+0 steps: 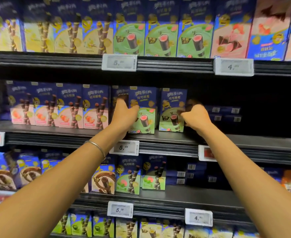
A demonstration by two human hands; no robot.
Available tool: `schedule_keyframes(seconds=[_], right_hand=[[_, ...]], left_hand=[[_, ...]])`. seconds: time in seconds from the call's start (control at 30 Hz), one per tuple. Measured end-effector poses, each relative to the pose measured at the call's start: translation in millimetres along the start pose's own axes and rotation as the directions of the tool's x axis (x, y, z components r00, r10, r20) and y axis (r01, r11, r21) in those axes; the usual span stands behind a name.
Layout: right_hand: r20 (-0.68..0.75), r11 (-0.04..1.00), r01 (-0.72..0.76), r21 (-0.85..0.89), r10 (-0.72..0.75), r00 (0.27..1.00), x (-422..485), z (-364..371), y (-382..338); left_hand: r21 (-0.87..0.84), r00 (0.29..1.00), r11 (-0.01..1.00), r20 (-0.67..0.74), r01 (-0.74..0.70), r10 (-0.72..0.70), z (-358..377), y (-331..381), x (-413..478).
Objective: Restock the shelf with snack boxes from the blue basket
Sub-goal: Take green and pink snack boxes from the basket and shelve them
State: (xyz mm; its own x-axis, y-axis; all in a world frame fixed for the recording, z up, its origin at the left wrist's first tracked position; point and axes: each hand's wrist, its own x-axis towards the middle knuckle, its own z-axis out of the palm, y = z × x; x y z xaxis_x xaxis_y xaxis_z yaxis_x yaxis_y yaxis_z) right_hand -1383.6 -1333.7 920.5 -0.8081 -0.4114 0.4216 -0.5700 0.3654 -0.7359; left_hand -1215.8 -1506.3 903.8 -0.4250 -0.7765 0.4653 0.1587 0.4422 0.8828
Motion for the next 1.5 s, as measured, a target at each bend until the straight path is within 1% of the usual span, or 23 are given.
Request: schedule_keyframes(seconds=[0.07, 0.13, 0.2, 0.4, 0.5, 0.6, 0.73, 1.07, 1.13, 1.17, 1.23, 1.3, 1.37, 1.5], right_hand=[[-0.006, 1.0, -0.009, 0.002, 0.009, 1.0, 1, 1, 0], [-0.015, 1.0, -0.025, 0.013, 0.025, 1.0, 2, 3, 0], [-0.023, 1.0, -0.027, 0.014, 0.028, 0.999, 3, 6, -1], [-0.039, 1.0, 0.016, -0.015, -0.016, 0.999, 4, 13, -3], [-0.044, 1.0, 0.026, -0.012, -0.027, 0.999, 5, 13, -3], [-0.033, 1.0, 0.007, -0.013, -0.008, 0.999, 5, 13, -5], [-0.058, 1.0, -0.002, -0.019, 0.001, 0.998, 4, 15, -6], [-0.07, 0.998, 0.049, -0.031, -0.051, 0.996, 4, 17, -9], [-0.08, 0.999, 0.037, 0.036, -0.034, 0.996, 4, 18, -8], [-0.065, 0.993, -0.002, 0.115, 0.009, 0.998, 3, 19, -9], [0.024, 0.947, -0.12, 0.298, 0.118, 0.993, 1, 21, -11], [0.118, 0.897, -0.2, 0.395, 0.166, 0.979, 0, 22, -13], [0.177, 0.885, -0.228, 0.407, 0.169, 0.97, -1, 23, -16], [0.196, 0.899, -0.223, 0.376, 0.158, 0.968, -1, 23, -18]], left_hand=[[0.078, 0.999, 0.997, 0.039, -0.031, 0.028, -5, -3, -1], [0.12, 0.996, 0.99, 0.056, -0.068, 0.062, -8, -6, -3], [0.125, 0.997, 0.989, 0.038, -0.077, 0.073, -7, -7, -4], [0.22, 0.996, 0.973, -0.037, -0.066, 0.076, -3, -7, 0], [0.238, 0.996, 0.969, -0.045, -0.069, 0.082, -1, -9, 1], [0.26, 0.995, 0.963, -0.049, -0.075, 0.091, -1, -8, 3], [0.303, 0.989, 0.946, -0.046, -0.118, 0.138, -2, -5, 5], [0.383, 0.994, 0.923, -0.083, -0.038, 0.076, 1, -4, 4], [0.379, 0.994, 0.925, -0.091, -0.016, 0.054, 1, -4, 4], [0.373, 0.995, 0.928, -0.092, -0.006, 0.043, 2, -4, 4], [0.362, 0.995, 0.932, -0.092, 0.004, 0.031, 2, -5, 3], [0.359, 0.995, 0.933, -0.096, 0.01, 0.026, 4, -5, 2], [0.355, 0.995, 0.935, -0.099, 0.011, 0.025, 5, -5, 2], [0.354, 0.994, 0.935, -0.106, 0.01, 0.03, 6, -5, 1]])
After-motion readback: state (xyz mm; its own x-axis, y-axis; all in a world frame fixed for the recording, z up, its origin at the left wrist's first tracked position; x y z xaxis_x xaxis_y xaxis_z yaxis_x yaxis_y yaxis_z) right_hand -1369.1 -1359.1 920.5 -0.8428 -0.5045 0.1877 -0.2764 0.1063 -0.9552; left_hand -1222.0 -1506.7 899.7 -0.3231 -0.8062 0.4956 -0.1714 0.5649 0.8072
